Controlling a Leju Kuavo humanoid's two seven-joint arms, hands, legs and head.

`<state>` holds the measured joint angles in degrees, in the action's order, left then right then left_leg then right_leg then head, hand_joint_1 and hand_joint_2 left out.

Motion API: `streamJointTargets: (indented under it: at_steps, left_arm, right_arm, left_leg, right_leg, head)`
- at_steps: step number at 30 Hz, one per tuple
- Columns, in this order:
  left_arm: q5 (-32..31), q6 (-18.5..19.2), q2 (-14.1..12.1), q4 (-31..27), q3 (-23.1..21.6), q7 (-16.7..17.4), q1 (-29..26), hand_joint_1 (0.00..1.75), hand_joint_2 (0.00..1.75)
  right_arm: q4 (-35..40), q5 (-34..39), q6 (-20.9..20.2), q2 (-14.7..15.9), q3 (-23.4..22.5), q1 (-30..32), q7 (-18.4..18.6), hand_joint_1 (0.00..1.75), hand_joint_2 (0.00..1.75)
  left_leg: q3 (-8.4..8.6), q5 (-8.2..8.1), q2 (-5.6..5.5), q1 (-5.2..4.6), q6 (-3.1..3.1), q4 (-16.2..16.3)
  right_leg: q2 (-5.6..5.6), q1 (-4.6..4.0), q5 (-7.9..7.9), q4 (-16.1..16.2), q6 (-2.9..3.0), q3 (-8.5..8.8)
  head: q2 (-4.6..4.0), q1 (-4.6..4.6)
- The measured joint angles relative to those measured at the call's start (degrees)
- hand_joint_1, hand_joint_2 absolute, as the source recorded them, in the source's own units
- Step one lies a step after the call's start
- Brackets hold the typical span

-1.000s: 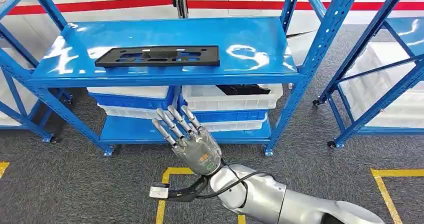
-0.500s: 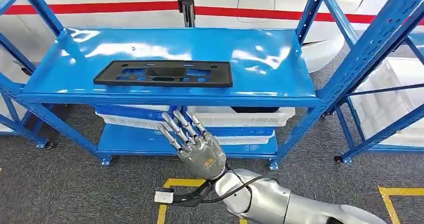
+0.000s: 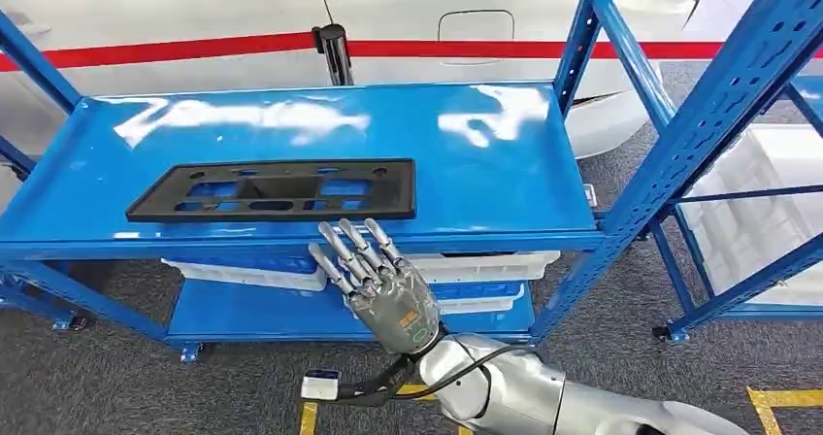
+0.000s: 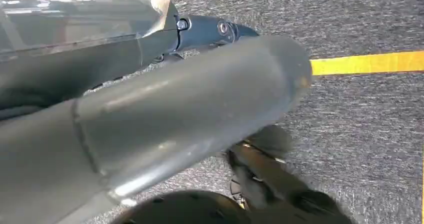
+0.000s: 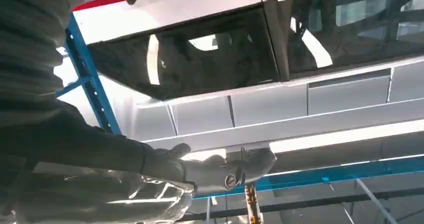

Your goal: Take the parts from the cabinet and place them on the table.

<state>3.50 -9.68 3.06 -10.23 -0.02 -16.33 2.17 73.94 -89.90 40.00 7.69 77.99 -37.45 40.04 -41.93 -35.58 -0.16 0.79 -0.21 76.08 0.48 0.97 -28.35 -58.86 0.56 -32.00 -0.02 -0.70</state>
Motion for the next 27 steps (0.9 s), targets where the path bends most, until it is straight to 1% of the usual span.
streamJointTargets:
  at_steps: [1, 2, 3, 4, 5, 6, 7, 8, 9, 10, 11, 12, 14, 15, 16, 17, 18, 19, 20, 21, 22, 23, 24, 25, 26, 27]
  left_arm:
    - [0.0, -0.11, 0.04, 0.0, 0.0, 0.04, -0.07, 0.0, 0.0]
    - [0.0, -0.2, 0.07, 0.0, 0.0, 0.11, -0.07, 0.0, 0.0]
    - [0.0, -0.46, 0.09, 0.0, 0.0, 0.17, -0.05, 0.0, 0.0]
    - [0.0, -0.55, 0.09, 0.0, 0.0, 0.22, -0.07, 0.0, 0.0]
    - [0.0, -0.61, 0.07, 0.02, 0.0, 0.31, -0.12, 0.0, 0.0]
    - [0.02, -0.68, -0.09, 0.04, 0.0, 0.39, -0.16, 0.0, 0.0]
    - [0.02, -0.72, -0.07, 0.04, 0.0, 0.46, -0.27, 0.0, 0.0]
    - [0.11, -0.98, -0.07, 0.07, 0.0, 0.59, -0.28, 0.0, 0.0]
    - [0.11, -1.14, -0.07, 0.07, 0.0, 0.59, -0.23, 0.0, 0.0]
    - [0.09, -1.25, 0.11, 0.0, 0.0, 0.59, 0.0, 0.0, 0.0]
    - [0.09, -1.7, 0.5, 0.0, 0.02, 0.59, 0.07, 0.0, 0.0]
    - [0.09, -2.1, 0.55, 0.0, 0.02, 0.61, 0.16, 0.0, 0.0]
    - [0.09, -2.45, 0.7, 0.0, 0.0, 0.52, 0.25, 0.0, 0.0]
    - [0.09, -2.58, 0.74, 0.0, 0.0, 0.48, 0.24, 0.0, 0.0]
    - [0.09, -2.93, 0.76, 0.0, 0.0, 0.39, 0.22, 0.0, 0.0]
    - [0.11, -3.15, 0.83, 0.0, 0.02, 0.37, 0.21, 0.0, 0.0]
    - [0.13, -3.56, 0.89, 0.0, 0.04, 0.39, 0.17, 0.0, 0.0]
    - [0.2, -3.89, 0.94, 0.0, 0.04, 0.39, 0.17, 0.0, 0.0]
    - [0.2, -4.19, 1.05, 0.0, 0.07, 0.46, 0.18, 0.0, 0.0]
    - [0.2, -4.35, 1.07, 0.0, 0.07, 0.57, 0.24, 0.0, 0.0]
    - [0.2, -4.63, 1.16, 0.0, 0.09, 0.57, 0.24, 0.0, 0.0]
    - [0.2, -4.87, 1.16, 0.0, 0.09, 0.59, 0.24, 0.0, 0.0]
    - [0.22, -5.2, 1.16, 0.0, 0.15, 0.7, 0.2, 0.0, 0.0]
    - [0.31, -5.49, 1.18, 0.0, 0.2, 0.76, 0.18, 0.0, 0.0]
    - [0.37, -5.7, 1.22, 0.0, 0.24, 0.92, 0.22, 0.0, 0.0]
    - [0.39, -5.84, 1.36, 0.0, 0.28, 0.94, 0.27, 0.0, 0.0]
  right_arm:
    - [0.0, 0.0, 0.0, -0.28, 0.17, 0.06, 0.0, 0.0, 1.75]
    - [0.0, 0.0, 0.0, -0.5, 0.33, 0.13, 0.0, 0.0, 1.75]
    - [0.0, 0.0, 0.0, -0.79, 0.57, 0.18, 0.0, 0.0, 1.75]
    - [0.0, 0.0, 0.0, -0.96, 0.81, 0.21, 0.0, 0.0, 1.75]
    - [0.0, 0.0, 0.0, -1.11, 0.96, 0.31, 0.0, 0.0, 1.75]
    - [-0.04, 0.0, 0.0, -1.39, 1.16, 0.52, 0.0, 0.0, 1.75]
    - [-0.07, 0.0, 0.0, -1.53, 1.31, 0.69, 0.0, 0.0, 1.75]
    - [-0.07, 0.0, 0.0, -1.81, 1.55, 0.83, -0.02, 0.0, 1.75]
    - [-0.07, 0.0, 0.0, -1.9, 1.68, 0.82, -0.02, 0.0, 1.75]
    - [-0.04, 0.0, 0.0, -2.01, 1.73, 0.75, -0.02, 0.0, 1.75]
    - [-0.07, 0.0, 0.02, -2.01, 1.79, 0.78, -0.02, 0.0, 1.75]
    - [-0.07, -0.02, 0.0, -2.1, 1.92, 0.62, -0.09, 0.0, 1.75]
    - [-0.07, 0.0, 0.02, -2.16, 2.07, 0.95, -0.74, 0.0, 1.75]
    - [-0.09, 0.0, 0.0, -2.16, 2.12, 1.45, -1.56, 0.0, 1.75]
    - [-0.11, 0.0, 0.0, -2.32, 2.08, 2.11, -3.3, 0.0, 1.75]
    - [-0.15, 0.0, 0.02, -2.53, 1.73, 3.02, -5.77, 0.0, 1.75]
    - [-0.22, 0.0, 0.02, -3.12, 0.82, 4.25, -8.67, 0.0, 1.75]
    - [-0.3, 0.0, 0.0, -3.88, -0.5, 5.51, -12.5, 0.0, 1.75]
    - [-0.41, 0.0, 0.02, -4.67, -1.87, 6.57, -15.81, 0.0, 1.75]
    - [-0.5, 0.0, 0.02, -5.49, -2.91, 7.11, -18.0, 0.0, 1.75]
    - [-0.68, 0.0, 0.0, -6.12, -3.96, 7.62, -19.79, 0.0, 1.75]
    - [-1.03, 0.0, 0.0, -7.11, -5.36, 8.43, -21.67, 0.0, 1.75]
    - [-1.51, 0.02, 0.02, -8.1, -6.75, 9.31, -24.05, 0.0, 1.75]
    - [-2.26, 0.02, 0.0, -9.18, -8.12, 10.29, -26.59, 0.0, 1.75]
    - [-3.16, 0.02, 0.0, -10.48, -9.63, 11.17, -29.03, 0.0, 1.75]
    - [-3.94, 0.02, 0.0, -11.41, -10.8, 11.87, -29.97, 0.0, 1.75]
  left_leg:
    - [-1.18, -0.94, -0.01, -0.11, 0.44, -0.64]
    - [-1.55, -0.41, -0.02, -0.28, 0.83, -2.6]
    - [-1.12, 2.69, -0.01, -0.63, 1.39, -6.54]
    - [-0.22, 7.74, -0.01, -1.14, 2.18, -11.41]
    - [0.52, 13.74, -0.02, -1.75, 3.23, -15.94]
    - [0.36, 14.85, -1.0, -2.2, 4.05, -16.35]
    - [1.41, 14.69, -1.08, -2.17, 4.04, -16.45]
    - [1.44, 14.96, -0.98, -2.23, 3.63, -16.45]
    - [1.48, 14.8, -1.02, -2.29, 3.52, -16.57]
    - [2.24, 14.91, -0.97, -1.77, 3.39, -17.74]
    - [2.78, 15.05, -1.05, -1.57, 3.23, -18.34]
    - [3.08, 14.78, -0.98, -1.43, 3.53, -18.57]
    - [3.46, 14.27, -1.0, -1.44, 3.75, -18.55]
    - [3.71, 13.93, -1.02, -1.44, 3.73, -18.54]
    - [4.09, 13.61, -1.04, -1.4, 3.65, -18.53]
    - [4.55, 13.31, -1.11, -1.29, 3.52, -18.53]
    - [5.04, 12.99, -1.18, -1.17, 3.28, -18.5]
    - [5.45, 12.72, -1.3, -1.09, 2.99, -18.46]
    - [5.59, 12.48, -1.34, -1.1, 2.68, -18.39]
    - [5.61, 12.0, -1.44, -1.64, 2.28, -17.85]
    - [5.61, 11.8, -1.41, -1.57, 2.01, -17.88]
    - [5.62, 11.55, -1.34, -1.53, 1.98, -17.79]
    - [5.8, 11.2, -1.31, -1.34, 2.92, -17.78]
    - [5.85, 11.34, -1.21, -1.25, 2.77, -17.79]
    - [5.94, 11.37, -1.16, -1.19, 2.5, -17.82]
    - [6.01, 11.38, -1.14, -1.15, 2.38, -17.87]
  right_leg:
    - [0.17, -0.11, -0.64, 0.01, 0.11, 0.96]
    - [0.3, -0.27, -1.29, 0.02, 0.14, 1.95]
    - [0.35, -0.37, -2.04, 0.04, 0.16, 3.0]
    - [0.34, -0.46, -2.69, 0.11, 0.13, 3.81]
    - [0.36, -0.39, -3.27, 0.29, 0.18, 3.47]
    - [0.73, -0.95, -3.87, 0.09, -0.24, 4.73]
    - [0.81, -1.0, -4.27, 0.22, -0.44, 4.25]
    - [0.89, -1.01, -4.54, 0.44, -0.71, 4.38]
    - [0.9, -0.97, -4.65, 0.92, -0.91, 4.56]
    - [0.85, -1.6, -5.13, 1.04, -1.23, 4.8]
    - [0.24, -1.05, -5.63, -0.05, -1.38, 4.76]
    - [0.15, -1.32, -6.84, -2.89, -1.36, 3.23]
    - [0.16, -1.12, -9.81, -12.18, -1.03, -2.68]
    - [0.15, -1.0, -10.24, -15.51, -1.26, -5.19]
    - [0.13, -0.88, -9.69, -16.56, -1.72, -6.66]
    - [0.11, -0.7, -7.87, -14.7, -2.51, -6.69]
    - [0.09, -0.51, -5.19, -10.57, -3.45, -5.52]
    - [0.06, -0.35, -2.57, -5.51, -4.13, -3.66]
    - [0.04, -0.22, -0.58, -0.85, -4.33, -2.0]
    - [-0.07, -0.43, 0.47, 0.06, -3.63, -1.84]
    - [-0.06, -0.28, 0.8, 0.09, -2.43, -1.46]
    - [-0.06, -0.07, 0.97, 0.27, -1.96, -1.29]
    - [-0.04, -0.1, 1.05, 0.28, -1.84, -1.24]
    - [0.0, -0.27, 1.03, 0.28, -1.8, -1.14]
    - [0.04, -0.34, 1.0, 0.27, -1.72, -1.12]
    - [0.05, -0.43, 0.95, 0.27, -1.43, -1.08]
  head:
    - [0.0, 0.0]
    - [0.0, 0.02]
    - [0.0, 0.02]
    - [0.0, 0.04]
    - [0.0, 0.02]
    - [0.0, 0.18]
    - [0.0, 0.02]
    - [0.0, -0.02]
    - [0.0, -0.02]
    - [0.0, -0.13]
    - [0.0, -0.05]
    - [0.0, 0.09]
    - [0.0, 0.26]
    - [0.02, 0.22]
    - [0.0, 0.28]
    - [0.0, 0.28]
    - [0.0, 0.33]
    - [0.0, 0.31]
    - [0.0, 0.37]
    - [0.0, 0.33]
    - [0.0, 0.31]
    - [0.0, 0.24]
    - [0.0, 0.31]
    - [0.0, 0.26]
    - [0.0, 0.26]
    - [0.0, 0.24]
